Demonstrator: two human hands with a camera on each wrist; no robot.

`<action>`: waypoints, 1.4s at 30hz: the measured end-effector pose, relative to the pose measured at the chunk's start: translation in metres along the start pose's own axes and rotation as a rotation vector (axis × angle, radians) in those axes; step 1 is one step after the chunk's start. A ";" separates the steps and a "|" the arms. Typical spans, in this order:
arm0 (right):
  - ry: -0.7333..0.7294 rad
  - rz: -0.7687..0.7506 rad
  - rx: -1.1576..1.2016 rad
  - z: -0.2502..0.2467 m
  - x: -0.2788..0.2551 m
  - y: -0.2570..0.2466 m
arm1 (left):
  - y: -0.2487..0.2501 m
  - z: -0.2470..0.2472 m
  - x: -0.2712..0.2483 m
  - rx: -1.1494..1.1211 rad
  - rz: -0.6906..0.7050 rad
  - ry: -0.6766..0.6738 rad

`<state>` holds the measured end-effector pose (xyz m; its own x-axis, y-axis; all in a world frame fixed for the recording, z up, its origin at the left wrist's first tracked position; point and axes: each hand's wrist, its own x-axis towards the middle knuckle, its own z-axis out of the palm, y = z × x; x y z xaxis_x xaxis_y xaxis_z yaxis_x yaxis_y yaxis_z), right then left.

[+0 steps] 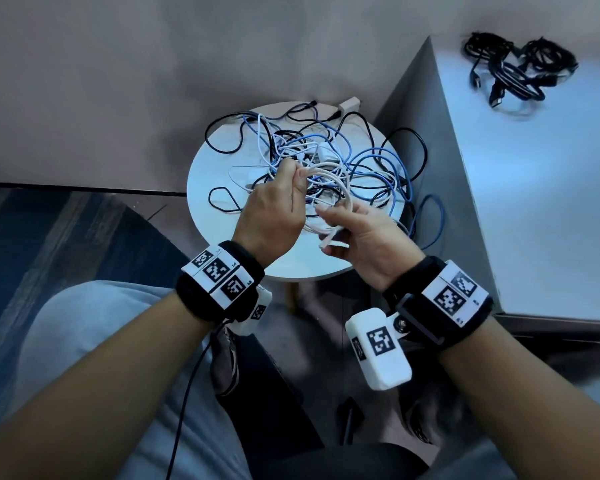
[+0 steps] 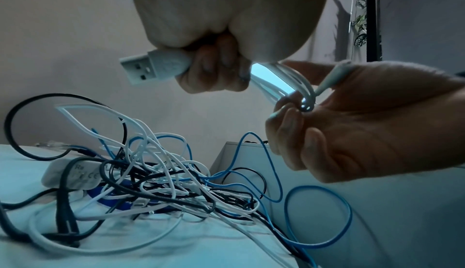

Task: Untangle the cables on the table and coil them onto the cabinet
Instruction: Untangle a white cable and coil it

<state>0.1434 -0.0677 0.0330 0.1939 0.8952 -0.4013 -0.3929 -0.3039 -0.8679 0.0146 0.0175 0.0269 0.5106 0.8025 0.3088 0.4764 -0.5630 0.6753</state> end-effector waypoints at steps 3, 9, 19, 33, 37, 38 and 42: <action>-0.053 0.035 -0.025 0.002 -0.001 0.004 | -0.002 -0.001 0.001 0.015 -0.005 0.042; -0.206 0.016 -0.065 -0.005 -0.004 -0.005 | -0.007 -0.007 0.008 0.008 -0.054 0.112; -0.046 -0.014 -0.096 -0.007 0.002 -0.001 | -0.001 -0.008 0.014 -0.803 -0.454 -0.090; -0.136 0.041 0.303 -0.002 -0.003 -0.002 | -0.009 -0.016 0.016 -0.918 -0.395 -0.193; -0.140 -0.016 0.290 0.000 -0.006 -0.005 | -0.014 -0.015 0.016 -0.745 -0.342 -0.153; -0.126 -0.036 0.274 0.000 -0.006 -0.006 | -0.014 -0.014 0.015 -0.706 -0.334 -0.145; -0.054 -0.110 0.200 0.000 -0.007 -0.013 | -0.011 -0.011 0.016 -0.669 -0.415 -0.099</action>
<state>0.1472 -0.0700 0.0468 0.1994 0.9370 -0.2867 -0.5436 -0.1377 -0.8280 0.0097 0.0387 0.0315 0.4621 0.8816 -0.0959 0.1260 0.0418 0.9911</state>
